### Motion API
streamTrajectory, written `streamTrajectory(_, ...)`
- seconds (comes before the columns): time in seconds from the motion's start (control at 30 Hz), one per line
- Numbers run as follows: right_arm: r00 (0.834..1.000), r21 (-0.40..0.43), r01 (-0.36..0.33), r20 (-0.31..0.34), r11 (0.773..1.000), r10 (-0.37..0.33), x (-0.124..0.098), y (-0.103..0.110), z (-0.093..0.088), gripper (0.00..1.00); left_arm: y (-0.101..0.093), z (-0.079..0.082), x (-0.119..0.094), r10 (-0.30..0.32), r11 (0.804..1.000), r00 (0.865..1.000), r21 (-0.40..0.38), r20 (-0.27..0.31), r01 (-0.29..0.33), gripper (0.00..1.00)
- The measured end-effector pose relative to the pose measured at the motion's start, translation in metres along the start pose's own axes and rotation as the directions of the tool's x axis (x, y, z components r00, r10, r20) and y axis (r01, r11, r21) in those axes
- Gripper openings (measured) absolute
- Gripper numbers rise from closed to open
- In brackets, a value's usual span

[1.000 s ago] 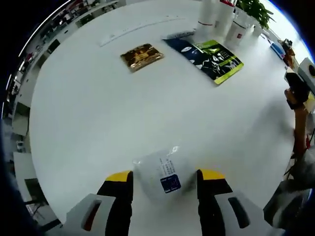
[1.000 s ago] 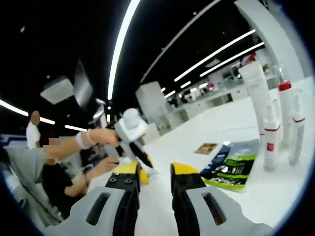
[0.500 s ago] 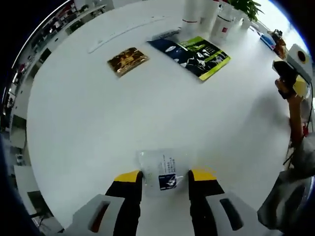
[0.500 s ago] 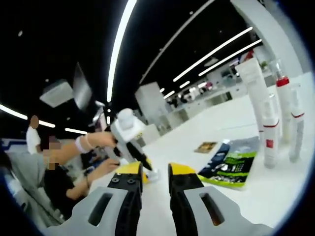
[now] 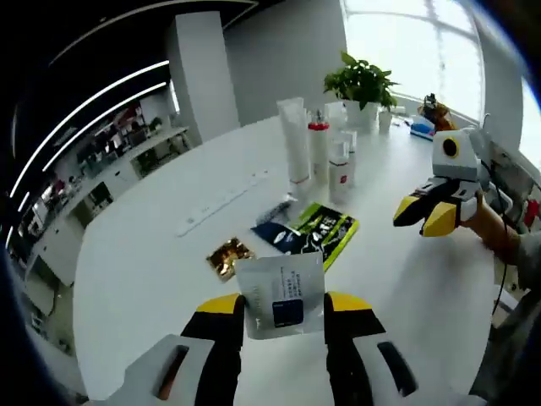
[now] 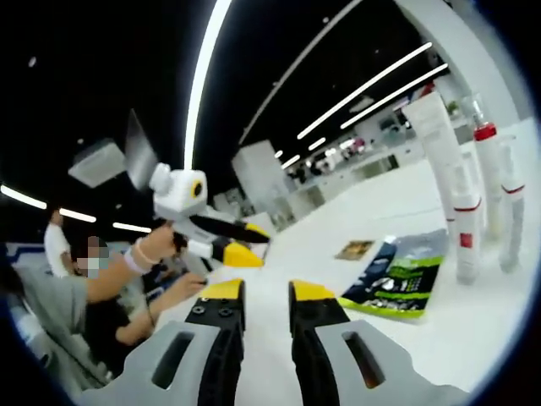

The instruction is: Arrange the skincare products in the storage area until every visible bottle or jar stands upright without overlapping.

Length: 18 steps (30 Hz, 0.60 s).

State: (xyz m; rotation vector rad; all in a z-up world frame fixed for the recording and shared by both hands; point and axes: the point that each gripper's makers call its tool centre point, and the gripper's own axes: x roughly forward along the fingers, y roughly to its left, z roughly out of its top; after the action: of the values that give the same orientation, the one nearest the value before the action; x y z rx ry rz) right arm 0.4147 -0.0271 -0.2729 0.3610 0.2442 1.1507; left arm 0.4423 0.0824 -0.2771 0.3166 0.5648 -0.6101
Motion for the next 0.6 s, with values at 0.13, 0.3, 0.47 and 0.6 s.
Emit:
streamTrajectory(0.13,1.000,-0.003,0.006,0.002,1.000,-0.006,0.002,0.000,0.001,0.18,-0.005,0.021,-0.008,0.076,0.989,0.990,0.116,0.118,-0.090,0.38)
streamTrajectory(0.3,0.999,-0.059,0.033,0.025,0.998,-0.032,0.007,0.003,0.016,0.18,-0.016,0.050,-0.021,0.165,0.942,0.947,0.239,0.275,-0.234,0.38)
streamTrajectory(0.47,0.998,-0.139,0.026,0.067,0.990,-0.017,0.005,0.024,0.045,0.18,-0.025,0.070,-0.033,0.227,0.910,0.898,0.248,0.376,-0.334,0.38)
streamTrajectory(0.6,0.995,-0.160,0.027,0.100,0.987,-0.011,0.003,0.030,0.063,0.18,-0.043,0.075,-0.029,0.188,0.911,0.886,0.262,0.424,-0.319,0.38)
